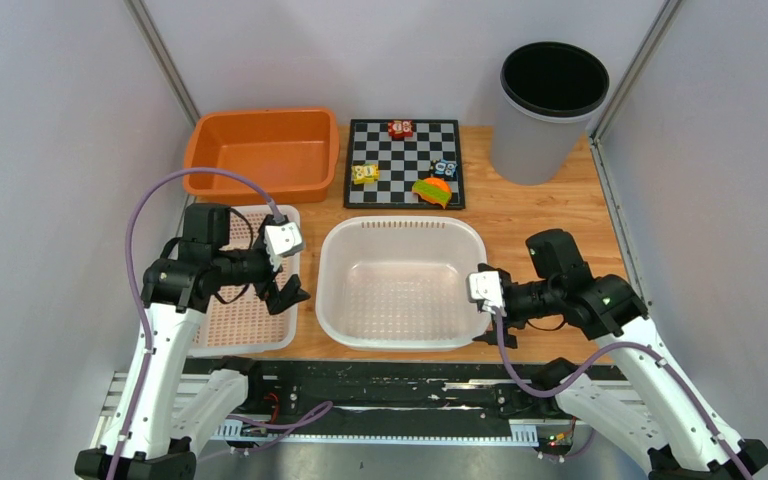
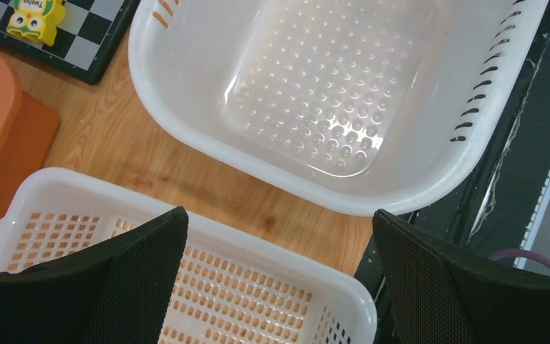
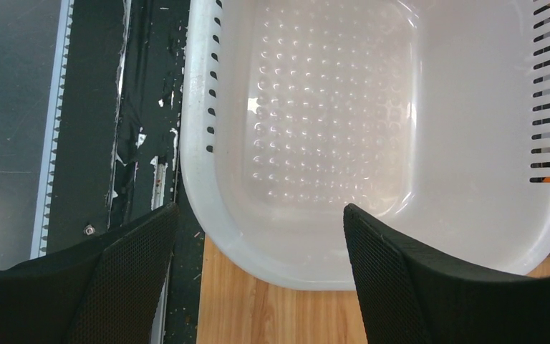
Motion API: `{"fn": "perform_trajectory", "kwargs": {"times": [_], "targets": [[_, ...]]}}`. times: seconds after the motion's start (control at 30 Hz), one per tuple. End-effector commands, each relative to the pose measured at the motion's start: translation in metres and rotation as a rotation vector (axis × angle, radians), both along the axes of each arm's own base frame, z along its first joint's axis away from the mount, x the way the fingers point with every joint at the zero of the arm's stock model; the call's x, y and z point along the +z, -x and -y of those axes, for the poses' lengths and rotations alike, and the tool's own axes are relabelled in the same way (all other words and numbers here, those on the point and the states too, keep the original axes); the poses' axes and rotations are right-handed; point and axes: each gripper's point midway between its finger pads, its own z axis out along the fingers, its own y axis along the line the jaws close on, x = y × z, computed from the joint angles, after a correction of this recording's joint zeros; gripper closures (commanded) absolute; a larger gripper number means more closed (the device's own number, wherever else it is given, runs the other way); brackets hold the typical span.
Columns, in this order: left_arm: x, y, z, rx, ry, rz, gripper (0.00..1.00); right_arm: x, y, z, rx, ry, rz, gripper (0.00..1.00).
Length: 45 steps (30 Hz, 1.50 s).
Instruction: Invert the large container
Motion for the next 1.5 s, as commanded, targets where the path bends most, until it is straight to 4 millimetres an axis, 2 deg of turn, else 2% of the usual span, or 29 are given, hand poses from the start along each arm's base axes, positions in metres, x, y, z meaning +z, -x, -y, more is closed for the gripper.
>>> {"fn": "perform_trajectory", "kwargs": {"times": [0.0, 0.3, 0.73, 0.93, 1.13, 1.47], "targets": [[-0.001, 0.001, 0.006, -0.036, 0.023, 0.004, 0.00, -0.010, 0.004, -0.001, 0.031, 0.009, 0.016, 0.13], [-0.006, -0.002, 0.005, -0.032, 0.018, -0.008, 0.00, -0.031, 0.017, -0.003, 0.108, 0.049, -0.002, 0.14], [-0.006, -0.003, 0.005, -0.024, 0.014, -0.005, 0.00, -0.059, 0.016, -0.009, 0.137, 0.117, -0.015, 0.19], [-0.007, -0.003, 0.004, -0.024, 0.012, 0.001, 0.00, -0.071, 0.011, -0.010, 0.140, 0.177, -0.008, 0.25], [-0.006, -0.002, 0.005, -0.029, 0.015, 0.008, 0.00, -0.072, 0.012, -0.012, 0.147, 0.180, -0.009, 0.35], [-0.005, 0.000, 0.004, -0.031, 0.014, 0.016, 0.00, -0.076, 0.018, -0.014, 0.172, 0.186, -0.043, 0.47]]}}
